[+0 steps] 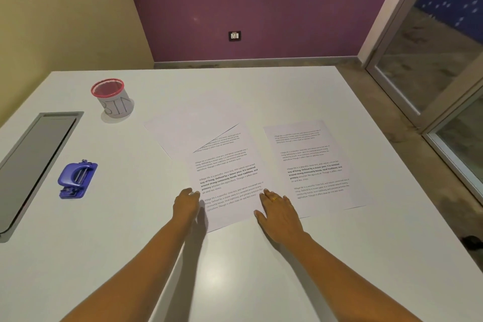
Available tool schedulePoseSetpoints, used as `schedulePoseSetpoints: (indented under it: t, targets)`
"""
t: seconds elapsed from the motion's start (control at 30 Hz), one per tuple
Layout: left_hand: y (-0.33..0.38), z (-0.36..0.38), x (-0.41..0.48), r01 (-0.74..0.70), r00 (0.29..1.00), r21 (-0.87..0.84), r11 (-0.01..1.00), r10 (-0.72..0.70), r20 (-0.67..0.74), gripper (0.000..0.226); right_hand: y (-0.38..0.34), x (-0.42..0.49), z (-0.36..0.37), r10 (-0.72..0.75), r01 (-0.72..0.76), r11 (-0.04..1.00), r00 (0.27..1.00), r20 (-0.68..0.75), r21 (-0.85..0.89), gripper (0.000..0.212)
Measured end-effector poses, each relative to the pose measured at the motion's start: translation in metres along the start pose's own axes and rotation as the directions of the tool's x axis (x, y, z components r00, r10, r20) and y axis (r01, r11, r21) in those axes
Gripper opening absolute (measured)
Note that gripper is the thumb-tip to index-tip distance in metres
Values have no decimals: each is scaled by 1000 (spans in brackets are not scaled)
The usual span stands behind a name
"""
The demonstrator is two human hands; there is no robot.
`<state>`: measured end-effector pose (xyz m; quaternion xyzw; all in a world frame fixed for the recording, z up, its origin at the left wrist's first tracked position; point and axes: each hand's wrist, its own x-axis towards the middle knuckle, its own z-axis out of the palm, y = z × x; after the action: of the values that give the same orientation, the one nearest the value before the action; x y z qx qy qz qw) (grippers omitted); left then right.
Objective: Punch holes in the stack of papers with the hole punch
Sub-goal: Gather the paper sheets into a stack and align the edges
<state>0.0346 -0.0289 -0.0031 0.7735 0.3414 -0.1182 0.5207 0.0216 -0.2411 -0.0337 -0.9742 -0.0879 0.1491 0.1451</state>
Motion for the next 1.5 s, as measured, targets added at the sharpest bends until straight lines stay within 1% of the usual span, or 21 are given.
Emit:
schedulePoseSetpoints:
  t: [0.03, 0.13, 0.2, 0.23, 0.27, 0.33, 0.37, 0.4, 0.47, 0.53, 0.63, 0.7, 0.77, 0.83, 0.97, 1.13, 1.23, 1.33, 1.37, 1.5]
  targets:
    - [2, 1, 2, 36, 999, -36, 999, -36, -11, 41, 1, 0, 0, -7, 7, 1000, 1000, -21, 11, 54]
    - [11, 6, 7, 116, 993, -134, 984, -120, -22, 37, 3, 1, -5, -33, 38, 998, 996, -80, 57, 48]
    - [15, 9, 11, 151, 987, -169, 974, -158, -32, 39, 8, 3, -13, -10, 32, 982, 993, -118, 186, 41]
    - [15, 10, 13, 158, 985, -169, 973, -168, -46, 40, 12, 6, -19, 37, 3, 963, 989, -143, 271, 38]
    - [15, 11, 15, 158, 983, -148, 976, -169, -67, 41, 20, 9, -25, 117, -50, 931, 979, -167, 360, 36]
    - [16, 12, 18, 152, 983, -36, 988, -155, -95, 46, 43, 17, -40, 302, -167, 852, 932, -203, 496, 34]
    - [16, 12, 19, 138, 986, 34, 990, -134, -101, 48, 57, 20, -48, 371, -220, 832, 904, -215, 510, 36]
    - [17, 13, 19, 118, 988, 95, 989, -107, -112, 50, 71, 23, -55, 423, -280, 832, 878, -223, 478, 39]
    - [17, 16, 17, 103, 986, 197, 975, -75, -148, 56, 98, 26, -67, 517, -429, 834, 828, -217, 346, 48]
    - [15, 20, 14, 124, 979, 257, 958, -76, -190, 65, 119, 27, -74, 611, -547, 783, 766, -200, 296, 56]
    - [13, 25, 10, 165, 964, 246, 955, -104, -245, 83, 137, 25, -78, 705, -643, 705, 681, -198, 300, 60]
    - [14, 28, 8, 189, 953, 259, 947, -114, -279, 91, 143, 25, -78, 736, -682, 675, 649, -192, 282, 65]
    - [16, 31, 7, 208, 945, 294, 933, -114, -307, 94, 145, 27, -78, 752, -698, 656, 635, -176, 289, 70]
    - [18, 32, 8, 214, 940, 323, 922, -105, -323, 91, 146, 29, -77, 758, -701, 648, 631, -165, 297, 71]
    - [21, 34, 10, 206, 950, 342, 917, -103, -295, 79, 146, 32, -78, 766, -713, 639, 625, -152, 289, 71]
    - [21, 34, 15, 203, 958, 312, 928, -123, -258, 67, 142, 35, -82, 777, -712, 614, 621, -103, 341, 60]
    - [19, 31, 21, 181, 972, 272, 945, -129, -199, 51, 142, 35, -82, 763, -687, 610, 644, -57, 396, 55]
    - [17, 28, 21, 154, 981, 232, 960, -121, -153, 28, 141, 32, -80, 763, -666, 583, 646, -32, 465, 52]
    - [17, 27, 20, 144, 984, 227, 963, -115, -138, 24, 139, 31, -80, 763, -658, 575, 646, -29, 486, 51]
    - [15, 25, 15, 93, 994, 250, 964, -74, -86, 24, 133, 25, -79, 768, -641, 565, 639, -45, 520, 44]
